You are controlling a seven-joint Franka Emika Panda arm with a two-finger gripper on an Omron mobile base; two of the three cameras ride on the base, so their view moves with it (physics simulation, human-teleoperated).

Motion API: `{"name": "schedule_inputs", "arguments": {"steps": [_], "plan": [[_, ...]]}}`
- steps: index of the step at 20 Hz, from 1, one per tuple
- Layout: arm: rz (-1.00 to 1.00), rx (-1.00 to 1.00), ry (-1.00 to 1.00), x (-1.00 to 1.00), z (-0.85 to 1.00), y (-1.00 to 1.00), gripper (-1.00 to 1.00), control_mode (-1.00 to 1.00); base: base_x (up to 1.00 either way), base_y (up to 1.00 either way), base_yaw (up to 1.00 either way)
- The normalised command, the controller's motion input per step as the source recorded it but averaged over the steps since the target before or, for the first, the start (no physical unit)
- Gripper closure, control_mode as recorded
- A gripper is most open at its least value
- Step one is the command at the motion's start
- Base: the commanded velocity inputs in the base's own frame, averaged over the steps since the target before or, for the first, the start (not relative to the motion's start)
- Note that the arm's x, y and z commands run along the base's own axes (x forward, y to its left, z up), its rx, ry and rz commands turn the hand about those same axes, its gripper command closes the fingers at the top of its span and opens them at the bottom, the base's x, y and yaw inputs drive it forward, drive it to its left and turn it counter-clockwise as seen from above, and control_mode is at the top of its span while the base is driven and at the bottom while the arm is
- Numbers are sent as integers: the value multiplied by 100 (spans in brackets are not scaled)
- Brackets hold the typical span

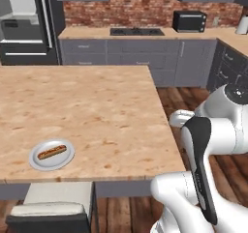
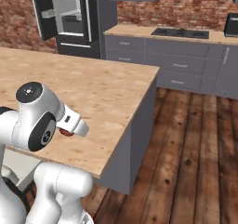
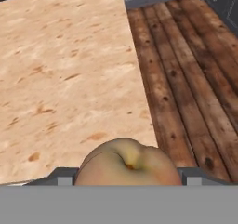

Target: Pick up the peach and apple from the fridge and place one fruit on each plate on the dining counter.

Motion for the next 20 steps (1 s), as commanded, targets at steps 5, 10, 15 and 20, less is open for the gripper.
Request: {"name": "schedule_inputs", "arguments": {"steps": [5, 10, 15, 20], "plan": [[0, 0, 0, 0, 0, 0, 100, 100, -38, 41, -37], [-16, 0, -5, -1, 0, 35, 100, -100, -11, 20, -13], [-12, 0, -9, -1, 0, 71, 100, -100, 0, 0, 0], [8, 4, -1, -9, -12, 51, 100, -100, 0, 0, 0]]}}
